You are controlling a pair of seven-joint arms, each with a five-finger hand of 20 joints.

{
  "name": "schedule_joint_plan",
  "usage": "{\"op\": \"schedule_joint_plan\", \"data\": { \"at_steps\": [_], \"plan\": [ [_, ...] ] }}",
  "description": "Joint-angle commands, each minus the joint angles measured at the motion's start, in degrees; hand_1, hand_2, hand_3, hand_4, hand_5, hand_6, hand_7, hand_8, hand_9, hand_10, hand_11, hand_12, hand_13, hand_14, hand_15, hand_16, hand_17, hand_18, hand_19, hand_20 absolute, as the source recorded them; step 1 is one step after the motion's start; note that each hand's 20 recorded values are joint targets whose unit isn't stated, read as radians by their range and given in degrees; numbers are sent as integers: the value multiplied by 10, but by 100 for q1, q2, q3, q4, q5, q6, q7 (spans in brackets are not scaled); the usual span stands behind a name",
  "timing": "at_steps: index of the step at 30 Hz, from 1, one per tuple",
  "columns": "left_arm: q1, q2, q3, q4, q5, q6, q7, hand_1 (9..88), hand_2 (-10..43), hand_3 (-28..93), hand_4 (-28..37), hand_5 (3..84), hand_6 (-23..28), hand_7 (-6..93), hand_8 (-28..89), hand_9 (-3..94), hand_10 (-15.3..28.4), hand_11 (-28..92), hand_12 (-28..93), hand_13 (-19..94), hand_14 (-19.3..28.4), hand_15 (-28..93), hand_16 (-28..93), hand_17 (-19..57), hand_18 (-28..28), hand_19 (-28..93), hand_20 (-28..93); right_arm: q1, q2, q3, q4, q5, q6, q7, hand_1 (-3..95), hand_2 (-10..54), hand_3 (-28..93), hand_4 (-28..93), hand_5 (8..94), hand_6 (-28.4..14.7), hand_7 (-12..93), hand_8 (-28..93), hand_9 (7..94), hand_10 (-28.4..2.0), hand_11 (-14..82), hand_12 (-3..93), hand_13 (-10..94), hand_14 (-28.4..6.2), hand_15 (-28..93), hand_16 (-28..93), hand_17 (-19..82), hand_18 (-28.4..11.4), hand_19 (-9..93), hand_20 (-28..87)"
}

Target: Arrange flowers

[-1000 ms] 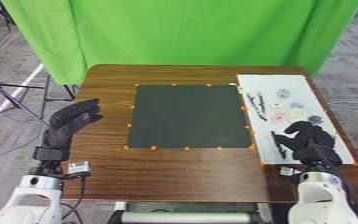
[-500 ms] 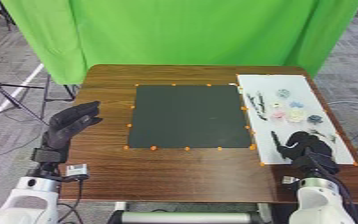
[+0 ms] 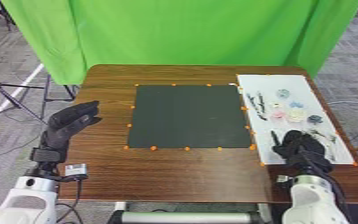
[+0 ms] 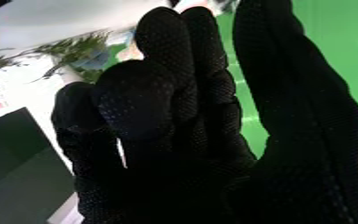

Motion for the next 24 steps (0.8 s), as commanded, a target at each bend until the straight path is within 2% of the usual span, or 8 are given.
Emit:
{"op": "schedule_joint_plan", "data": {
  "at_steps": [1,7,10,12,14,24],
  "plan": [
    [82,62,-82,-117,69,-16,-95,325,-53,603,-145,459,31,147,-75,448,157,195,99,434,202,271,-39,128,166,220,206,-3,106,-205,30,512,-927,-51,539,-95,530,-175,550,-4,460,233,734,-115,356,475,807,-44,636,357,412,-218,820,583],
    [233,90,-179,-203,64,62,-134,325,-53,603,-145,458,31,147,-75,447,157,194,98,433,202,270,-39,128,165,220,207,181,296,-175,-61,1132,-1598,-68,587,-95,509,-147,551,-5,453,237,770,-103,242,555,821,-31,627,357,426,-214,832,572],
    [238,104,-171,-211,44,102,-128,324,-53,604,-145,457,32,145,-75,447,158,194,98,432,202,269,-40,128,166,220,206,154,393,-82,-146,1277,-1654,-112,590,-95,519,-143,555,-6,444,234,790,-99,185,571,826,-28,620,362,431,-213,834,567],
    [256,111,-187,-214,60,95,-115,325,-53,604,-146,457,32,145,-74,446,158,193,98,432,202,269,-39,128,166,220,206,101,480,26,-278,1394,-1651,-141,588,-95,522,-139,557,-6,441,233,794,-99,180,572,828,-27,618,362,433,-212,835,567],
    [293,131,-192,-229,27,145,-102,324,-53,604,-146,457,32,145,-74,445,157,194,98,432,202,269,-39,128,166,220,206,56,542,152,-416,1439,-1696,-180,585,-95,525,-134,559,-7,437,235,796,-99,176,574,831,-26,617,362,434,-213,836,567],
    [273,145,-170,-228,54,114,-135,325,-52,604,-146,458,32,146,-74,445,157,194,98,432,202,269,-39,128,166,219,206,-134,718,712,-843,1676,-1602,-277,575,-95,530,-125,566,-7,424,241,798,-102,185,571,833,-22,614,365,439,-211,841,564]
  ]
}}
